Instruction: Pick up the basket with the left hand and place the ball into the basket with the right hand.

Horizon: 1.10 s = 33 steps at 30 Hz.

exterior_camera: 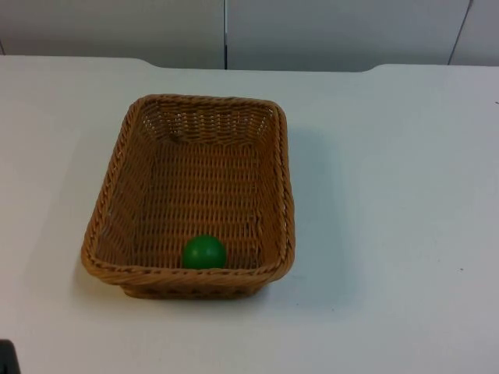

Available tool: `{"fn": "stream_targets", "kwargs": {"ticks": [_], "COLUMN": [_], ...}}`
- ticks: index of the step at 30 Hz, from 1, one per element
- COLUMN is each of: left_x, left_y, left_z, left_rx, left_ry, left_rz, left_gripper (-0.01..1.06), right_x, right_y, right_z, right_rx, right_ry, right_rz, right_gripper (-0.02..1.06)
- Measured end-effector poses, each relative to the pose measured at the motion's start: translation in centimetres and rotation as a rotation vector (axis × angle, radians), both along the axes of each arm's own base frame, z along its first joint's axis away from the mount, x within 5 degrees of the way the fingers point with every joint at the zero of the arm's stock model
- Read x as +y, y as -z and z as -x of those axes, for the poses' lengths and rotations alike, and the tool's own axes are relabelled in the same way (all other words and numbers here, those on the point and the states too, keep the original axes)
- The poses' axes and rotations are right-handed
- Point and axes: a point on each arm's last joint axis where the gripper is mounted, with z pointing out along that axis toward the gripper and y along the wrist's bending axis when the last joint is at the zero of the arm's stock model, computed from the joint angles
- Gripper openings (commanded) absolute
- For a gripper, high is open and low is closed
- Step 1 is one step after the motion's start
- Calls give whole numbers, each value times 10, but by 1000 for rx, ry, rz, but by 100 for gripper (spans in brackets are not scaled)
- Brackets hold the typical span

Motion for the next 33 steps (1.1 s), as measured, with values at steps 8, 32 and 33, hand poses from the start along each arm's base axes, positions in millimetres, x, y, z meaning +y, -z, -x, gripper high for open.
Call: {"fn": "stream_targets", "kwargs": {"ticks": [8, 32, 33], "left_x": [0, 12, 13], "left_y": [1, -7, -6], "left_z": [2, 43, 46], "left_rx": [1, -11, -23], "left_ry": [4, -77, -89], "left_rz": [0, -90, -91], "left_gripper": [0, 0, 0], "right_x": [0, 1, 2], "right_y": [-1, -1, -1], "right_z": [0, 2, 2], "right_rx": [-9, -9, -9], "right_ry": [-1, 235, 271], "right_rz": [-1, 0, 0], "right_gripper": [0, 0, 0]}}
